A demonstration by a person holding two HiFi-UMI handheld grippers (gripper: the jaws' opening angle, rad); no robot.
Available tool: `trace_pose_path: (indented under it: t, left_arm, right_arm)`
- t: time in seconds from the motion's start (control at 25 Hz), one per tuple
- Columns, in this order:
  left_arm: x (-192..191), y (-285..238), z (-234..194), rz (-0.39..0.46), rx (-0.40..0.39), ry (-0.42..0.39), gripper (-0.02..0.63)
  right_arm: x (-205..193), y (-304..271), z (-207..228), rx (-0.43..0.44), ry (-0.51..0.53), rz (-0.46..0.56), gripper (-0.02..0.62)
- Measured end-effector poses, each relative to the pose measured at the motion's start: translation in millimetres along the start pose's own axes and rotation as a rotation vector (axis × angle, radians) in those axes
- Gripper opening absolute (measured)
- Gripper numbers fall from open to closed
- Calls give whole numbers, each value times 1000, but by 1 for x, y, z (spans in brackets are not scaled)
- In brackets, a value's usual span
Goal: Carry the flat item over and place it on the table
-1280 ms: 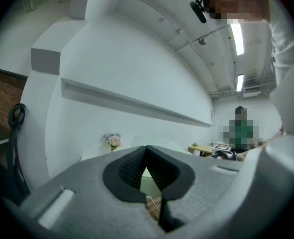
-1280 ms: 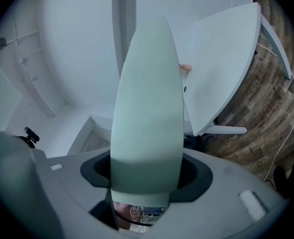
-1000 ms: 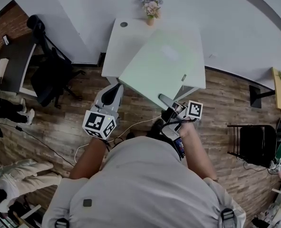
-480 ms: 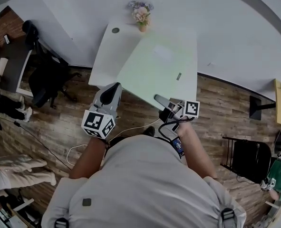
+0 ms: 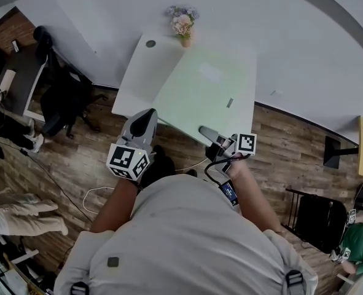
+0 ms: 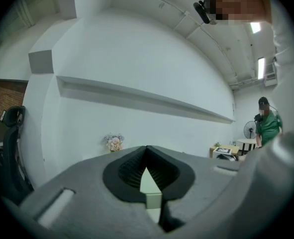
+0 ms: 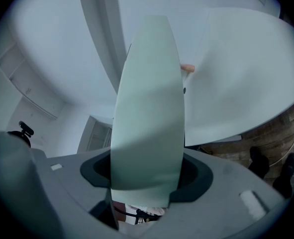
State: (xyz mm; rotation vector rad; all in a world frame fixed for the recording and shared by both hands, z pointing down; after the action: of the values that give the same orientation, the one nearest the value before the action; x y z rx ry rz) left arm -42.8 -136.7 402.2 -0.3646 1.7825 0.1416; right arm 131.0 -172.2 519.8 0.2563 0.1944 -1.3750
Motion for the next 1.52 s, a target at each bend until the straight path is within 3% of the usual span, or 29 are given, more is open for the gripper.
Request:
trace_pose_path:
  t: [0.24, 0.76, 1.04, 1.52]
  left_arm:
    - [0, -24, -7, -4, -18, 6, 0]
    - [-12, -81, -71, -83, -36, 32, 0]
    - [-33, -99, -101, -141, -33, 49, 0]
    - [-71, -118, -174, -252, -6, 117, 0]
  right_arm:
    - [16, -3, 11, -17, 6, -14, 298]
    - [50, -41, 70, -123, -12, -49, 302]
    - [55, -58, 111, -196, -12, -90, 304]
    - [59, -92, 185, -342, -100, -148, 305]
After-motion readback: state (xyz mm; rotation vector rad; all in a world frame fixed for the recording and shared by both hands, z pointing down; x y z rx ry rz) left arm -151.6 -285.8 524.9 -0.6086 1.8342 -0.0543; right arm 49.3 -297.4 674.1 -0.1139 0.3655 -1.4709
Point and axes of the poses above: the fingertips, and each gripper's own axes: y backward along the fingers, z to its right, x out of its top, the point moved 3 cm from there along y, backward along the fingers, and after that the axes turned 8 degrees about y, right-handed, at the moved point
